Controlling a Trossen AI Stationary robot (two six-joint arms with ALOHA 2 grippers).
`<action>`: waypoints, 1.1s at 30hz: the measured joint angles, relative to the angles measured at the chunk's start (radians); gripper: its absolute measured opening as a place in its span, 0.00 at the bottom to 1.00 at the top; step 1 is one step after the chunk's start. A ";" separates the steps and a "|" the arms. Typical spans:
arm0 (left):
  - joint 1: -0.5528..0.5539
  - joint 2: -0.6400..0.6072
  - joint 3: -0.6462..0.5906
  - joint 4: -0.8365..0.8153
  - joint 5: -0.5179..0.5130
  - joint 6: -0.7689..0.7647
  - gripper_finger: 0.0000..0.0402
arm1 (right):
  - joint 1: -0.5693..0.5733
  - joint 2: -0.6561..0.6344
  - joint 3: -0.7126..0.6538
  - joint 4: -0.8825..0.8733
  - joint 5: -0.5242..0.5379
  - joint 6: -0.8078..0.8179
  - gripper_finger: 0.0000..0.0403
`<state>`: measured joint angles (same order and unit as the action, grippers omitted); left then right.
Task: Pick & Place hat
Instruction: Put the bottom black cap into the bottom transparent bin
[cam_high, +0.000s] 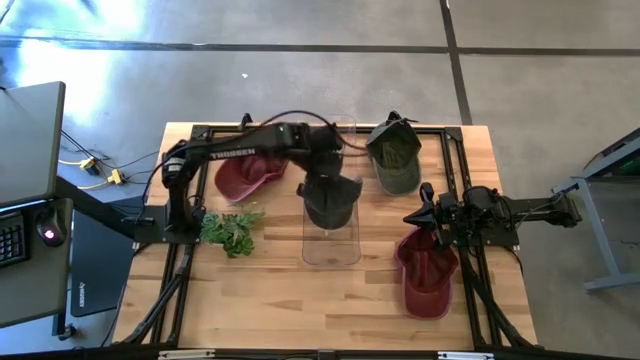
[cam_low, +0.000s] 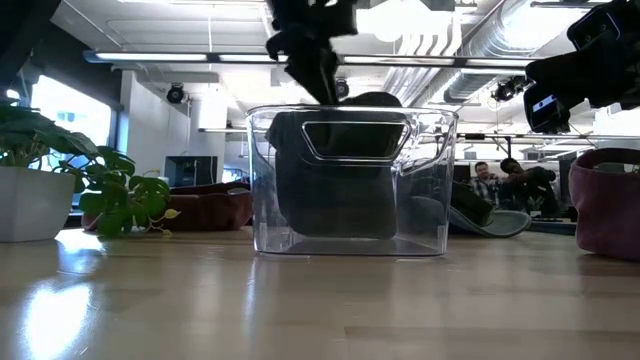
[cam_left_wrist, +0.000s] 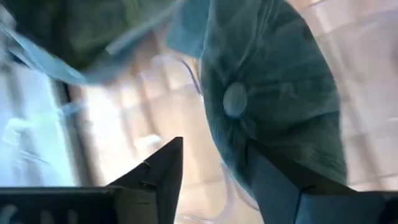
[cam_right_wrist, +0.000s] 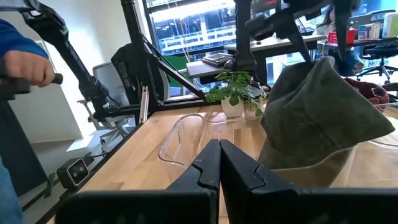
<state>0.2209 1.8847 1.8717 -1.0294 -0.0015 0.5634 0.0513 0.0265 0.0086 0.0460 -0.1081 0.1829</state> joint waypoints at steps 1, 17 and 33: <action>0.018 -0.007 0.000 -0.015 0.016 -0.041 0.44 | 0.000 0.000 0.000 0.000 0.000 0.000 0.00; 0.003 -0.094 -0.002 -0.299 0.510 -0.225 0.20 | 0.000 0.000 0.000 0.000 0.000 0.000 0.00; -0.083 0.057 0.019 -0.142 -0.217 -0.216 0.04 | 0.000 0.001 0.000 0.000 0.000 0.000 0.00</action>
<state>0.1380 1.9413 1.8912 -1.1719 -0.2180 0.3477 0.0514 0.0274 0.0087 0.0456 -0.1081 0.1829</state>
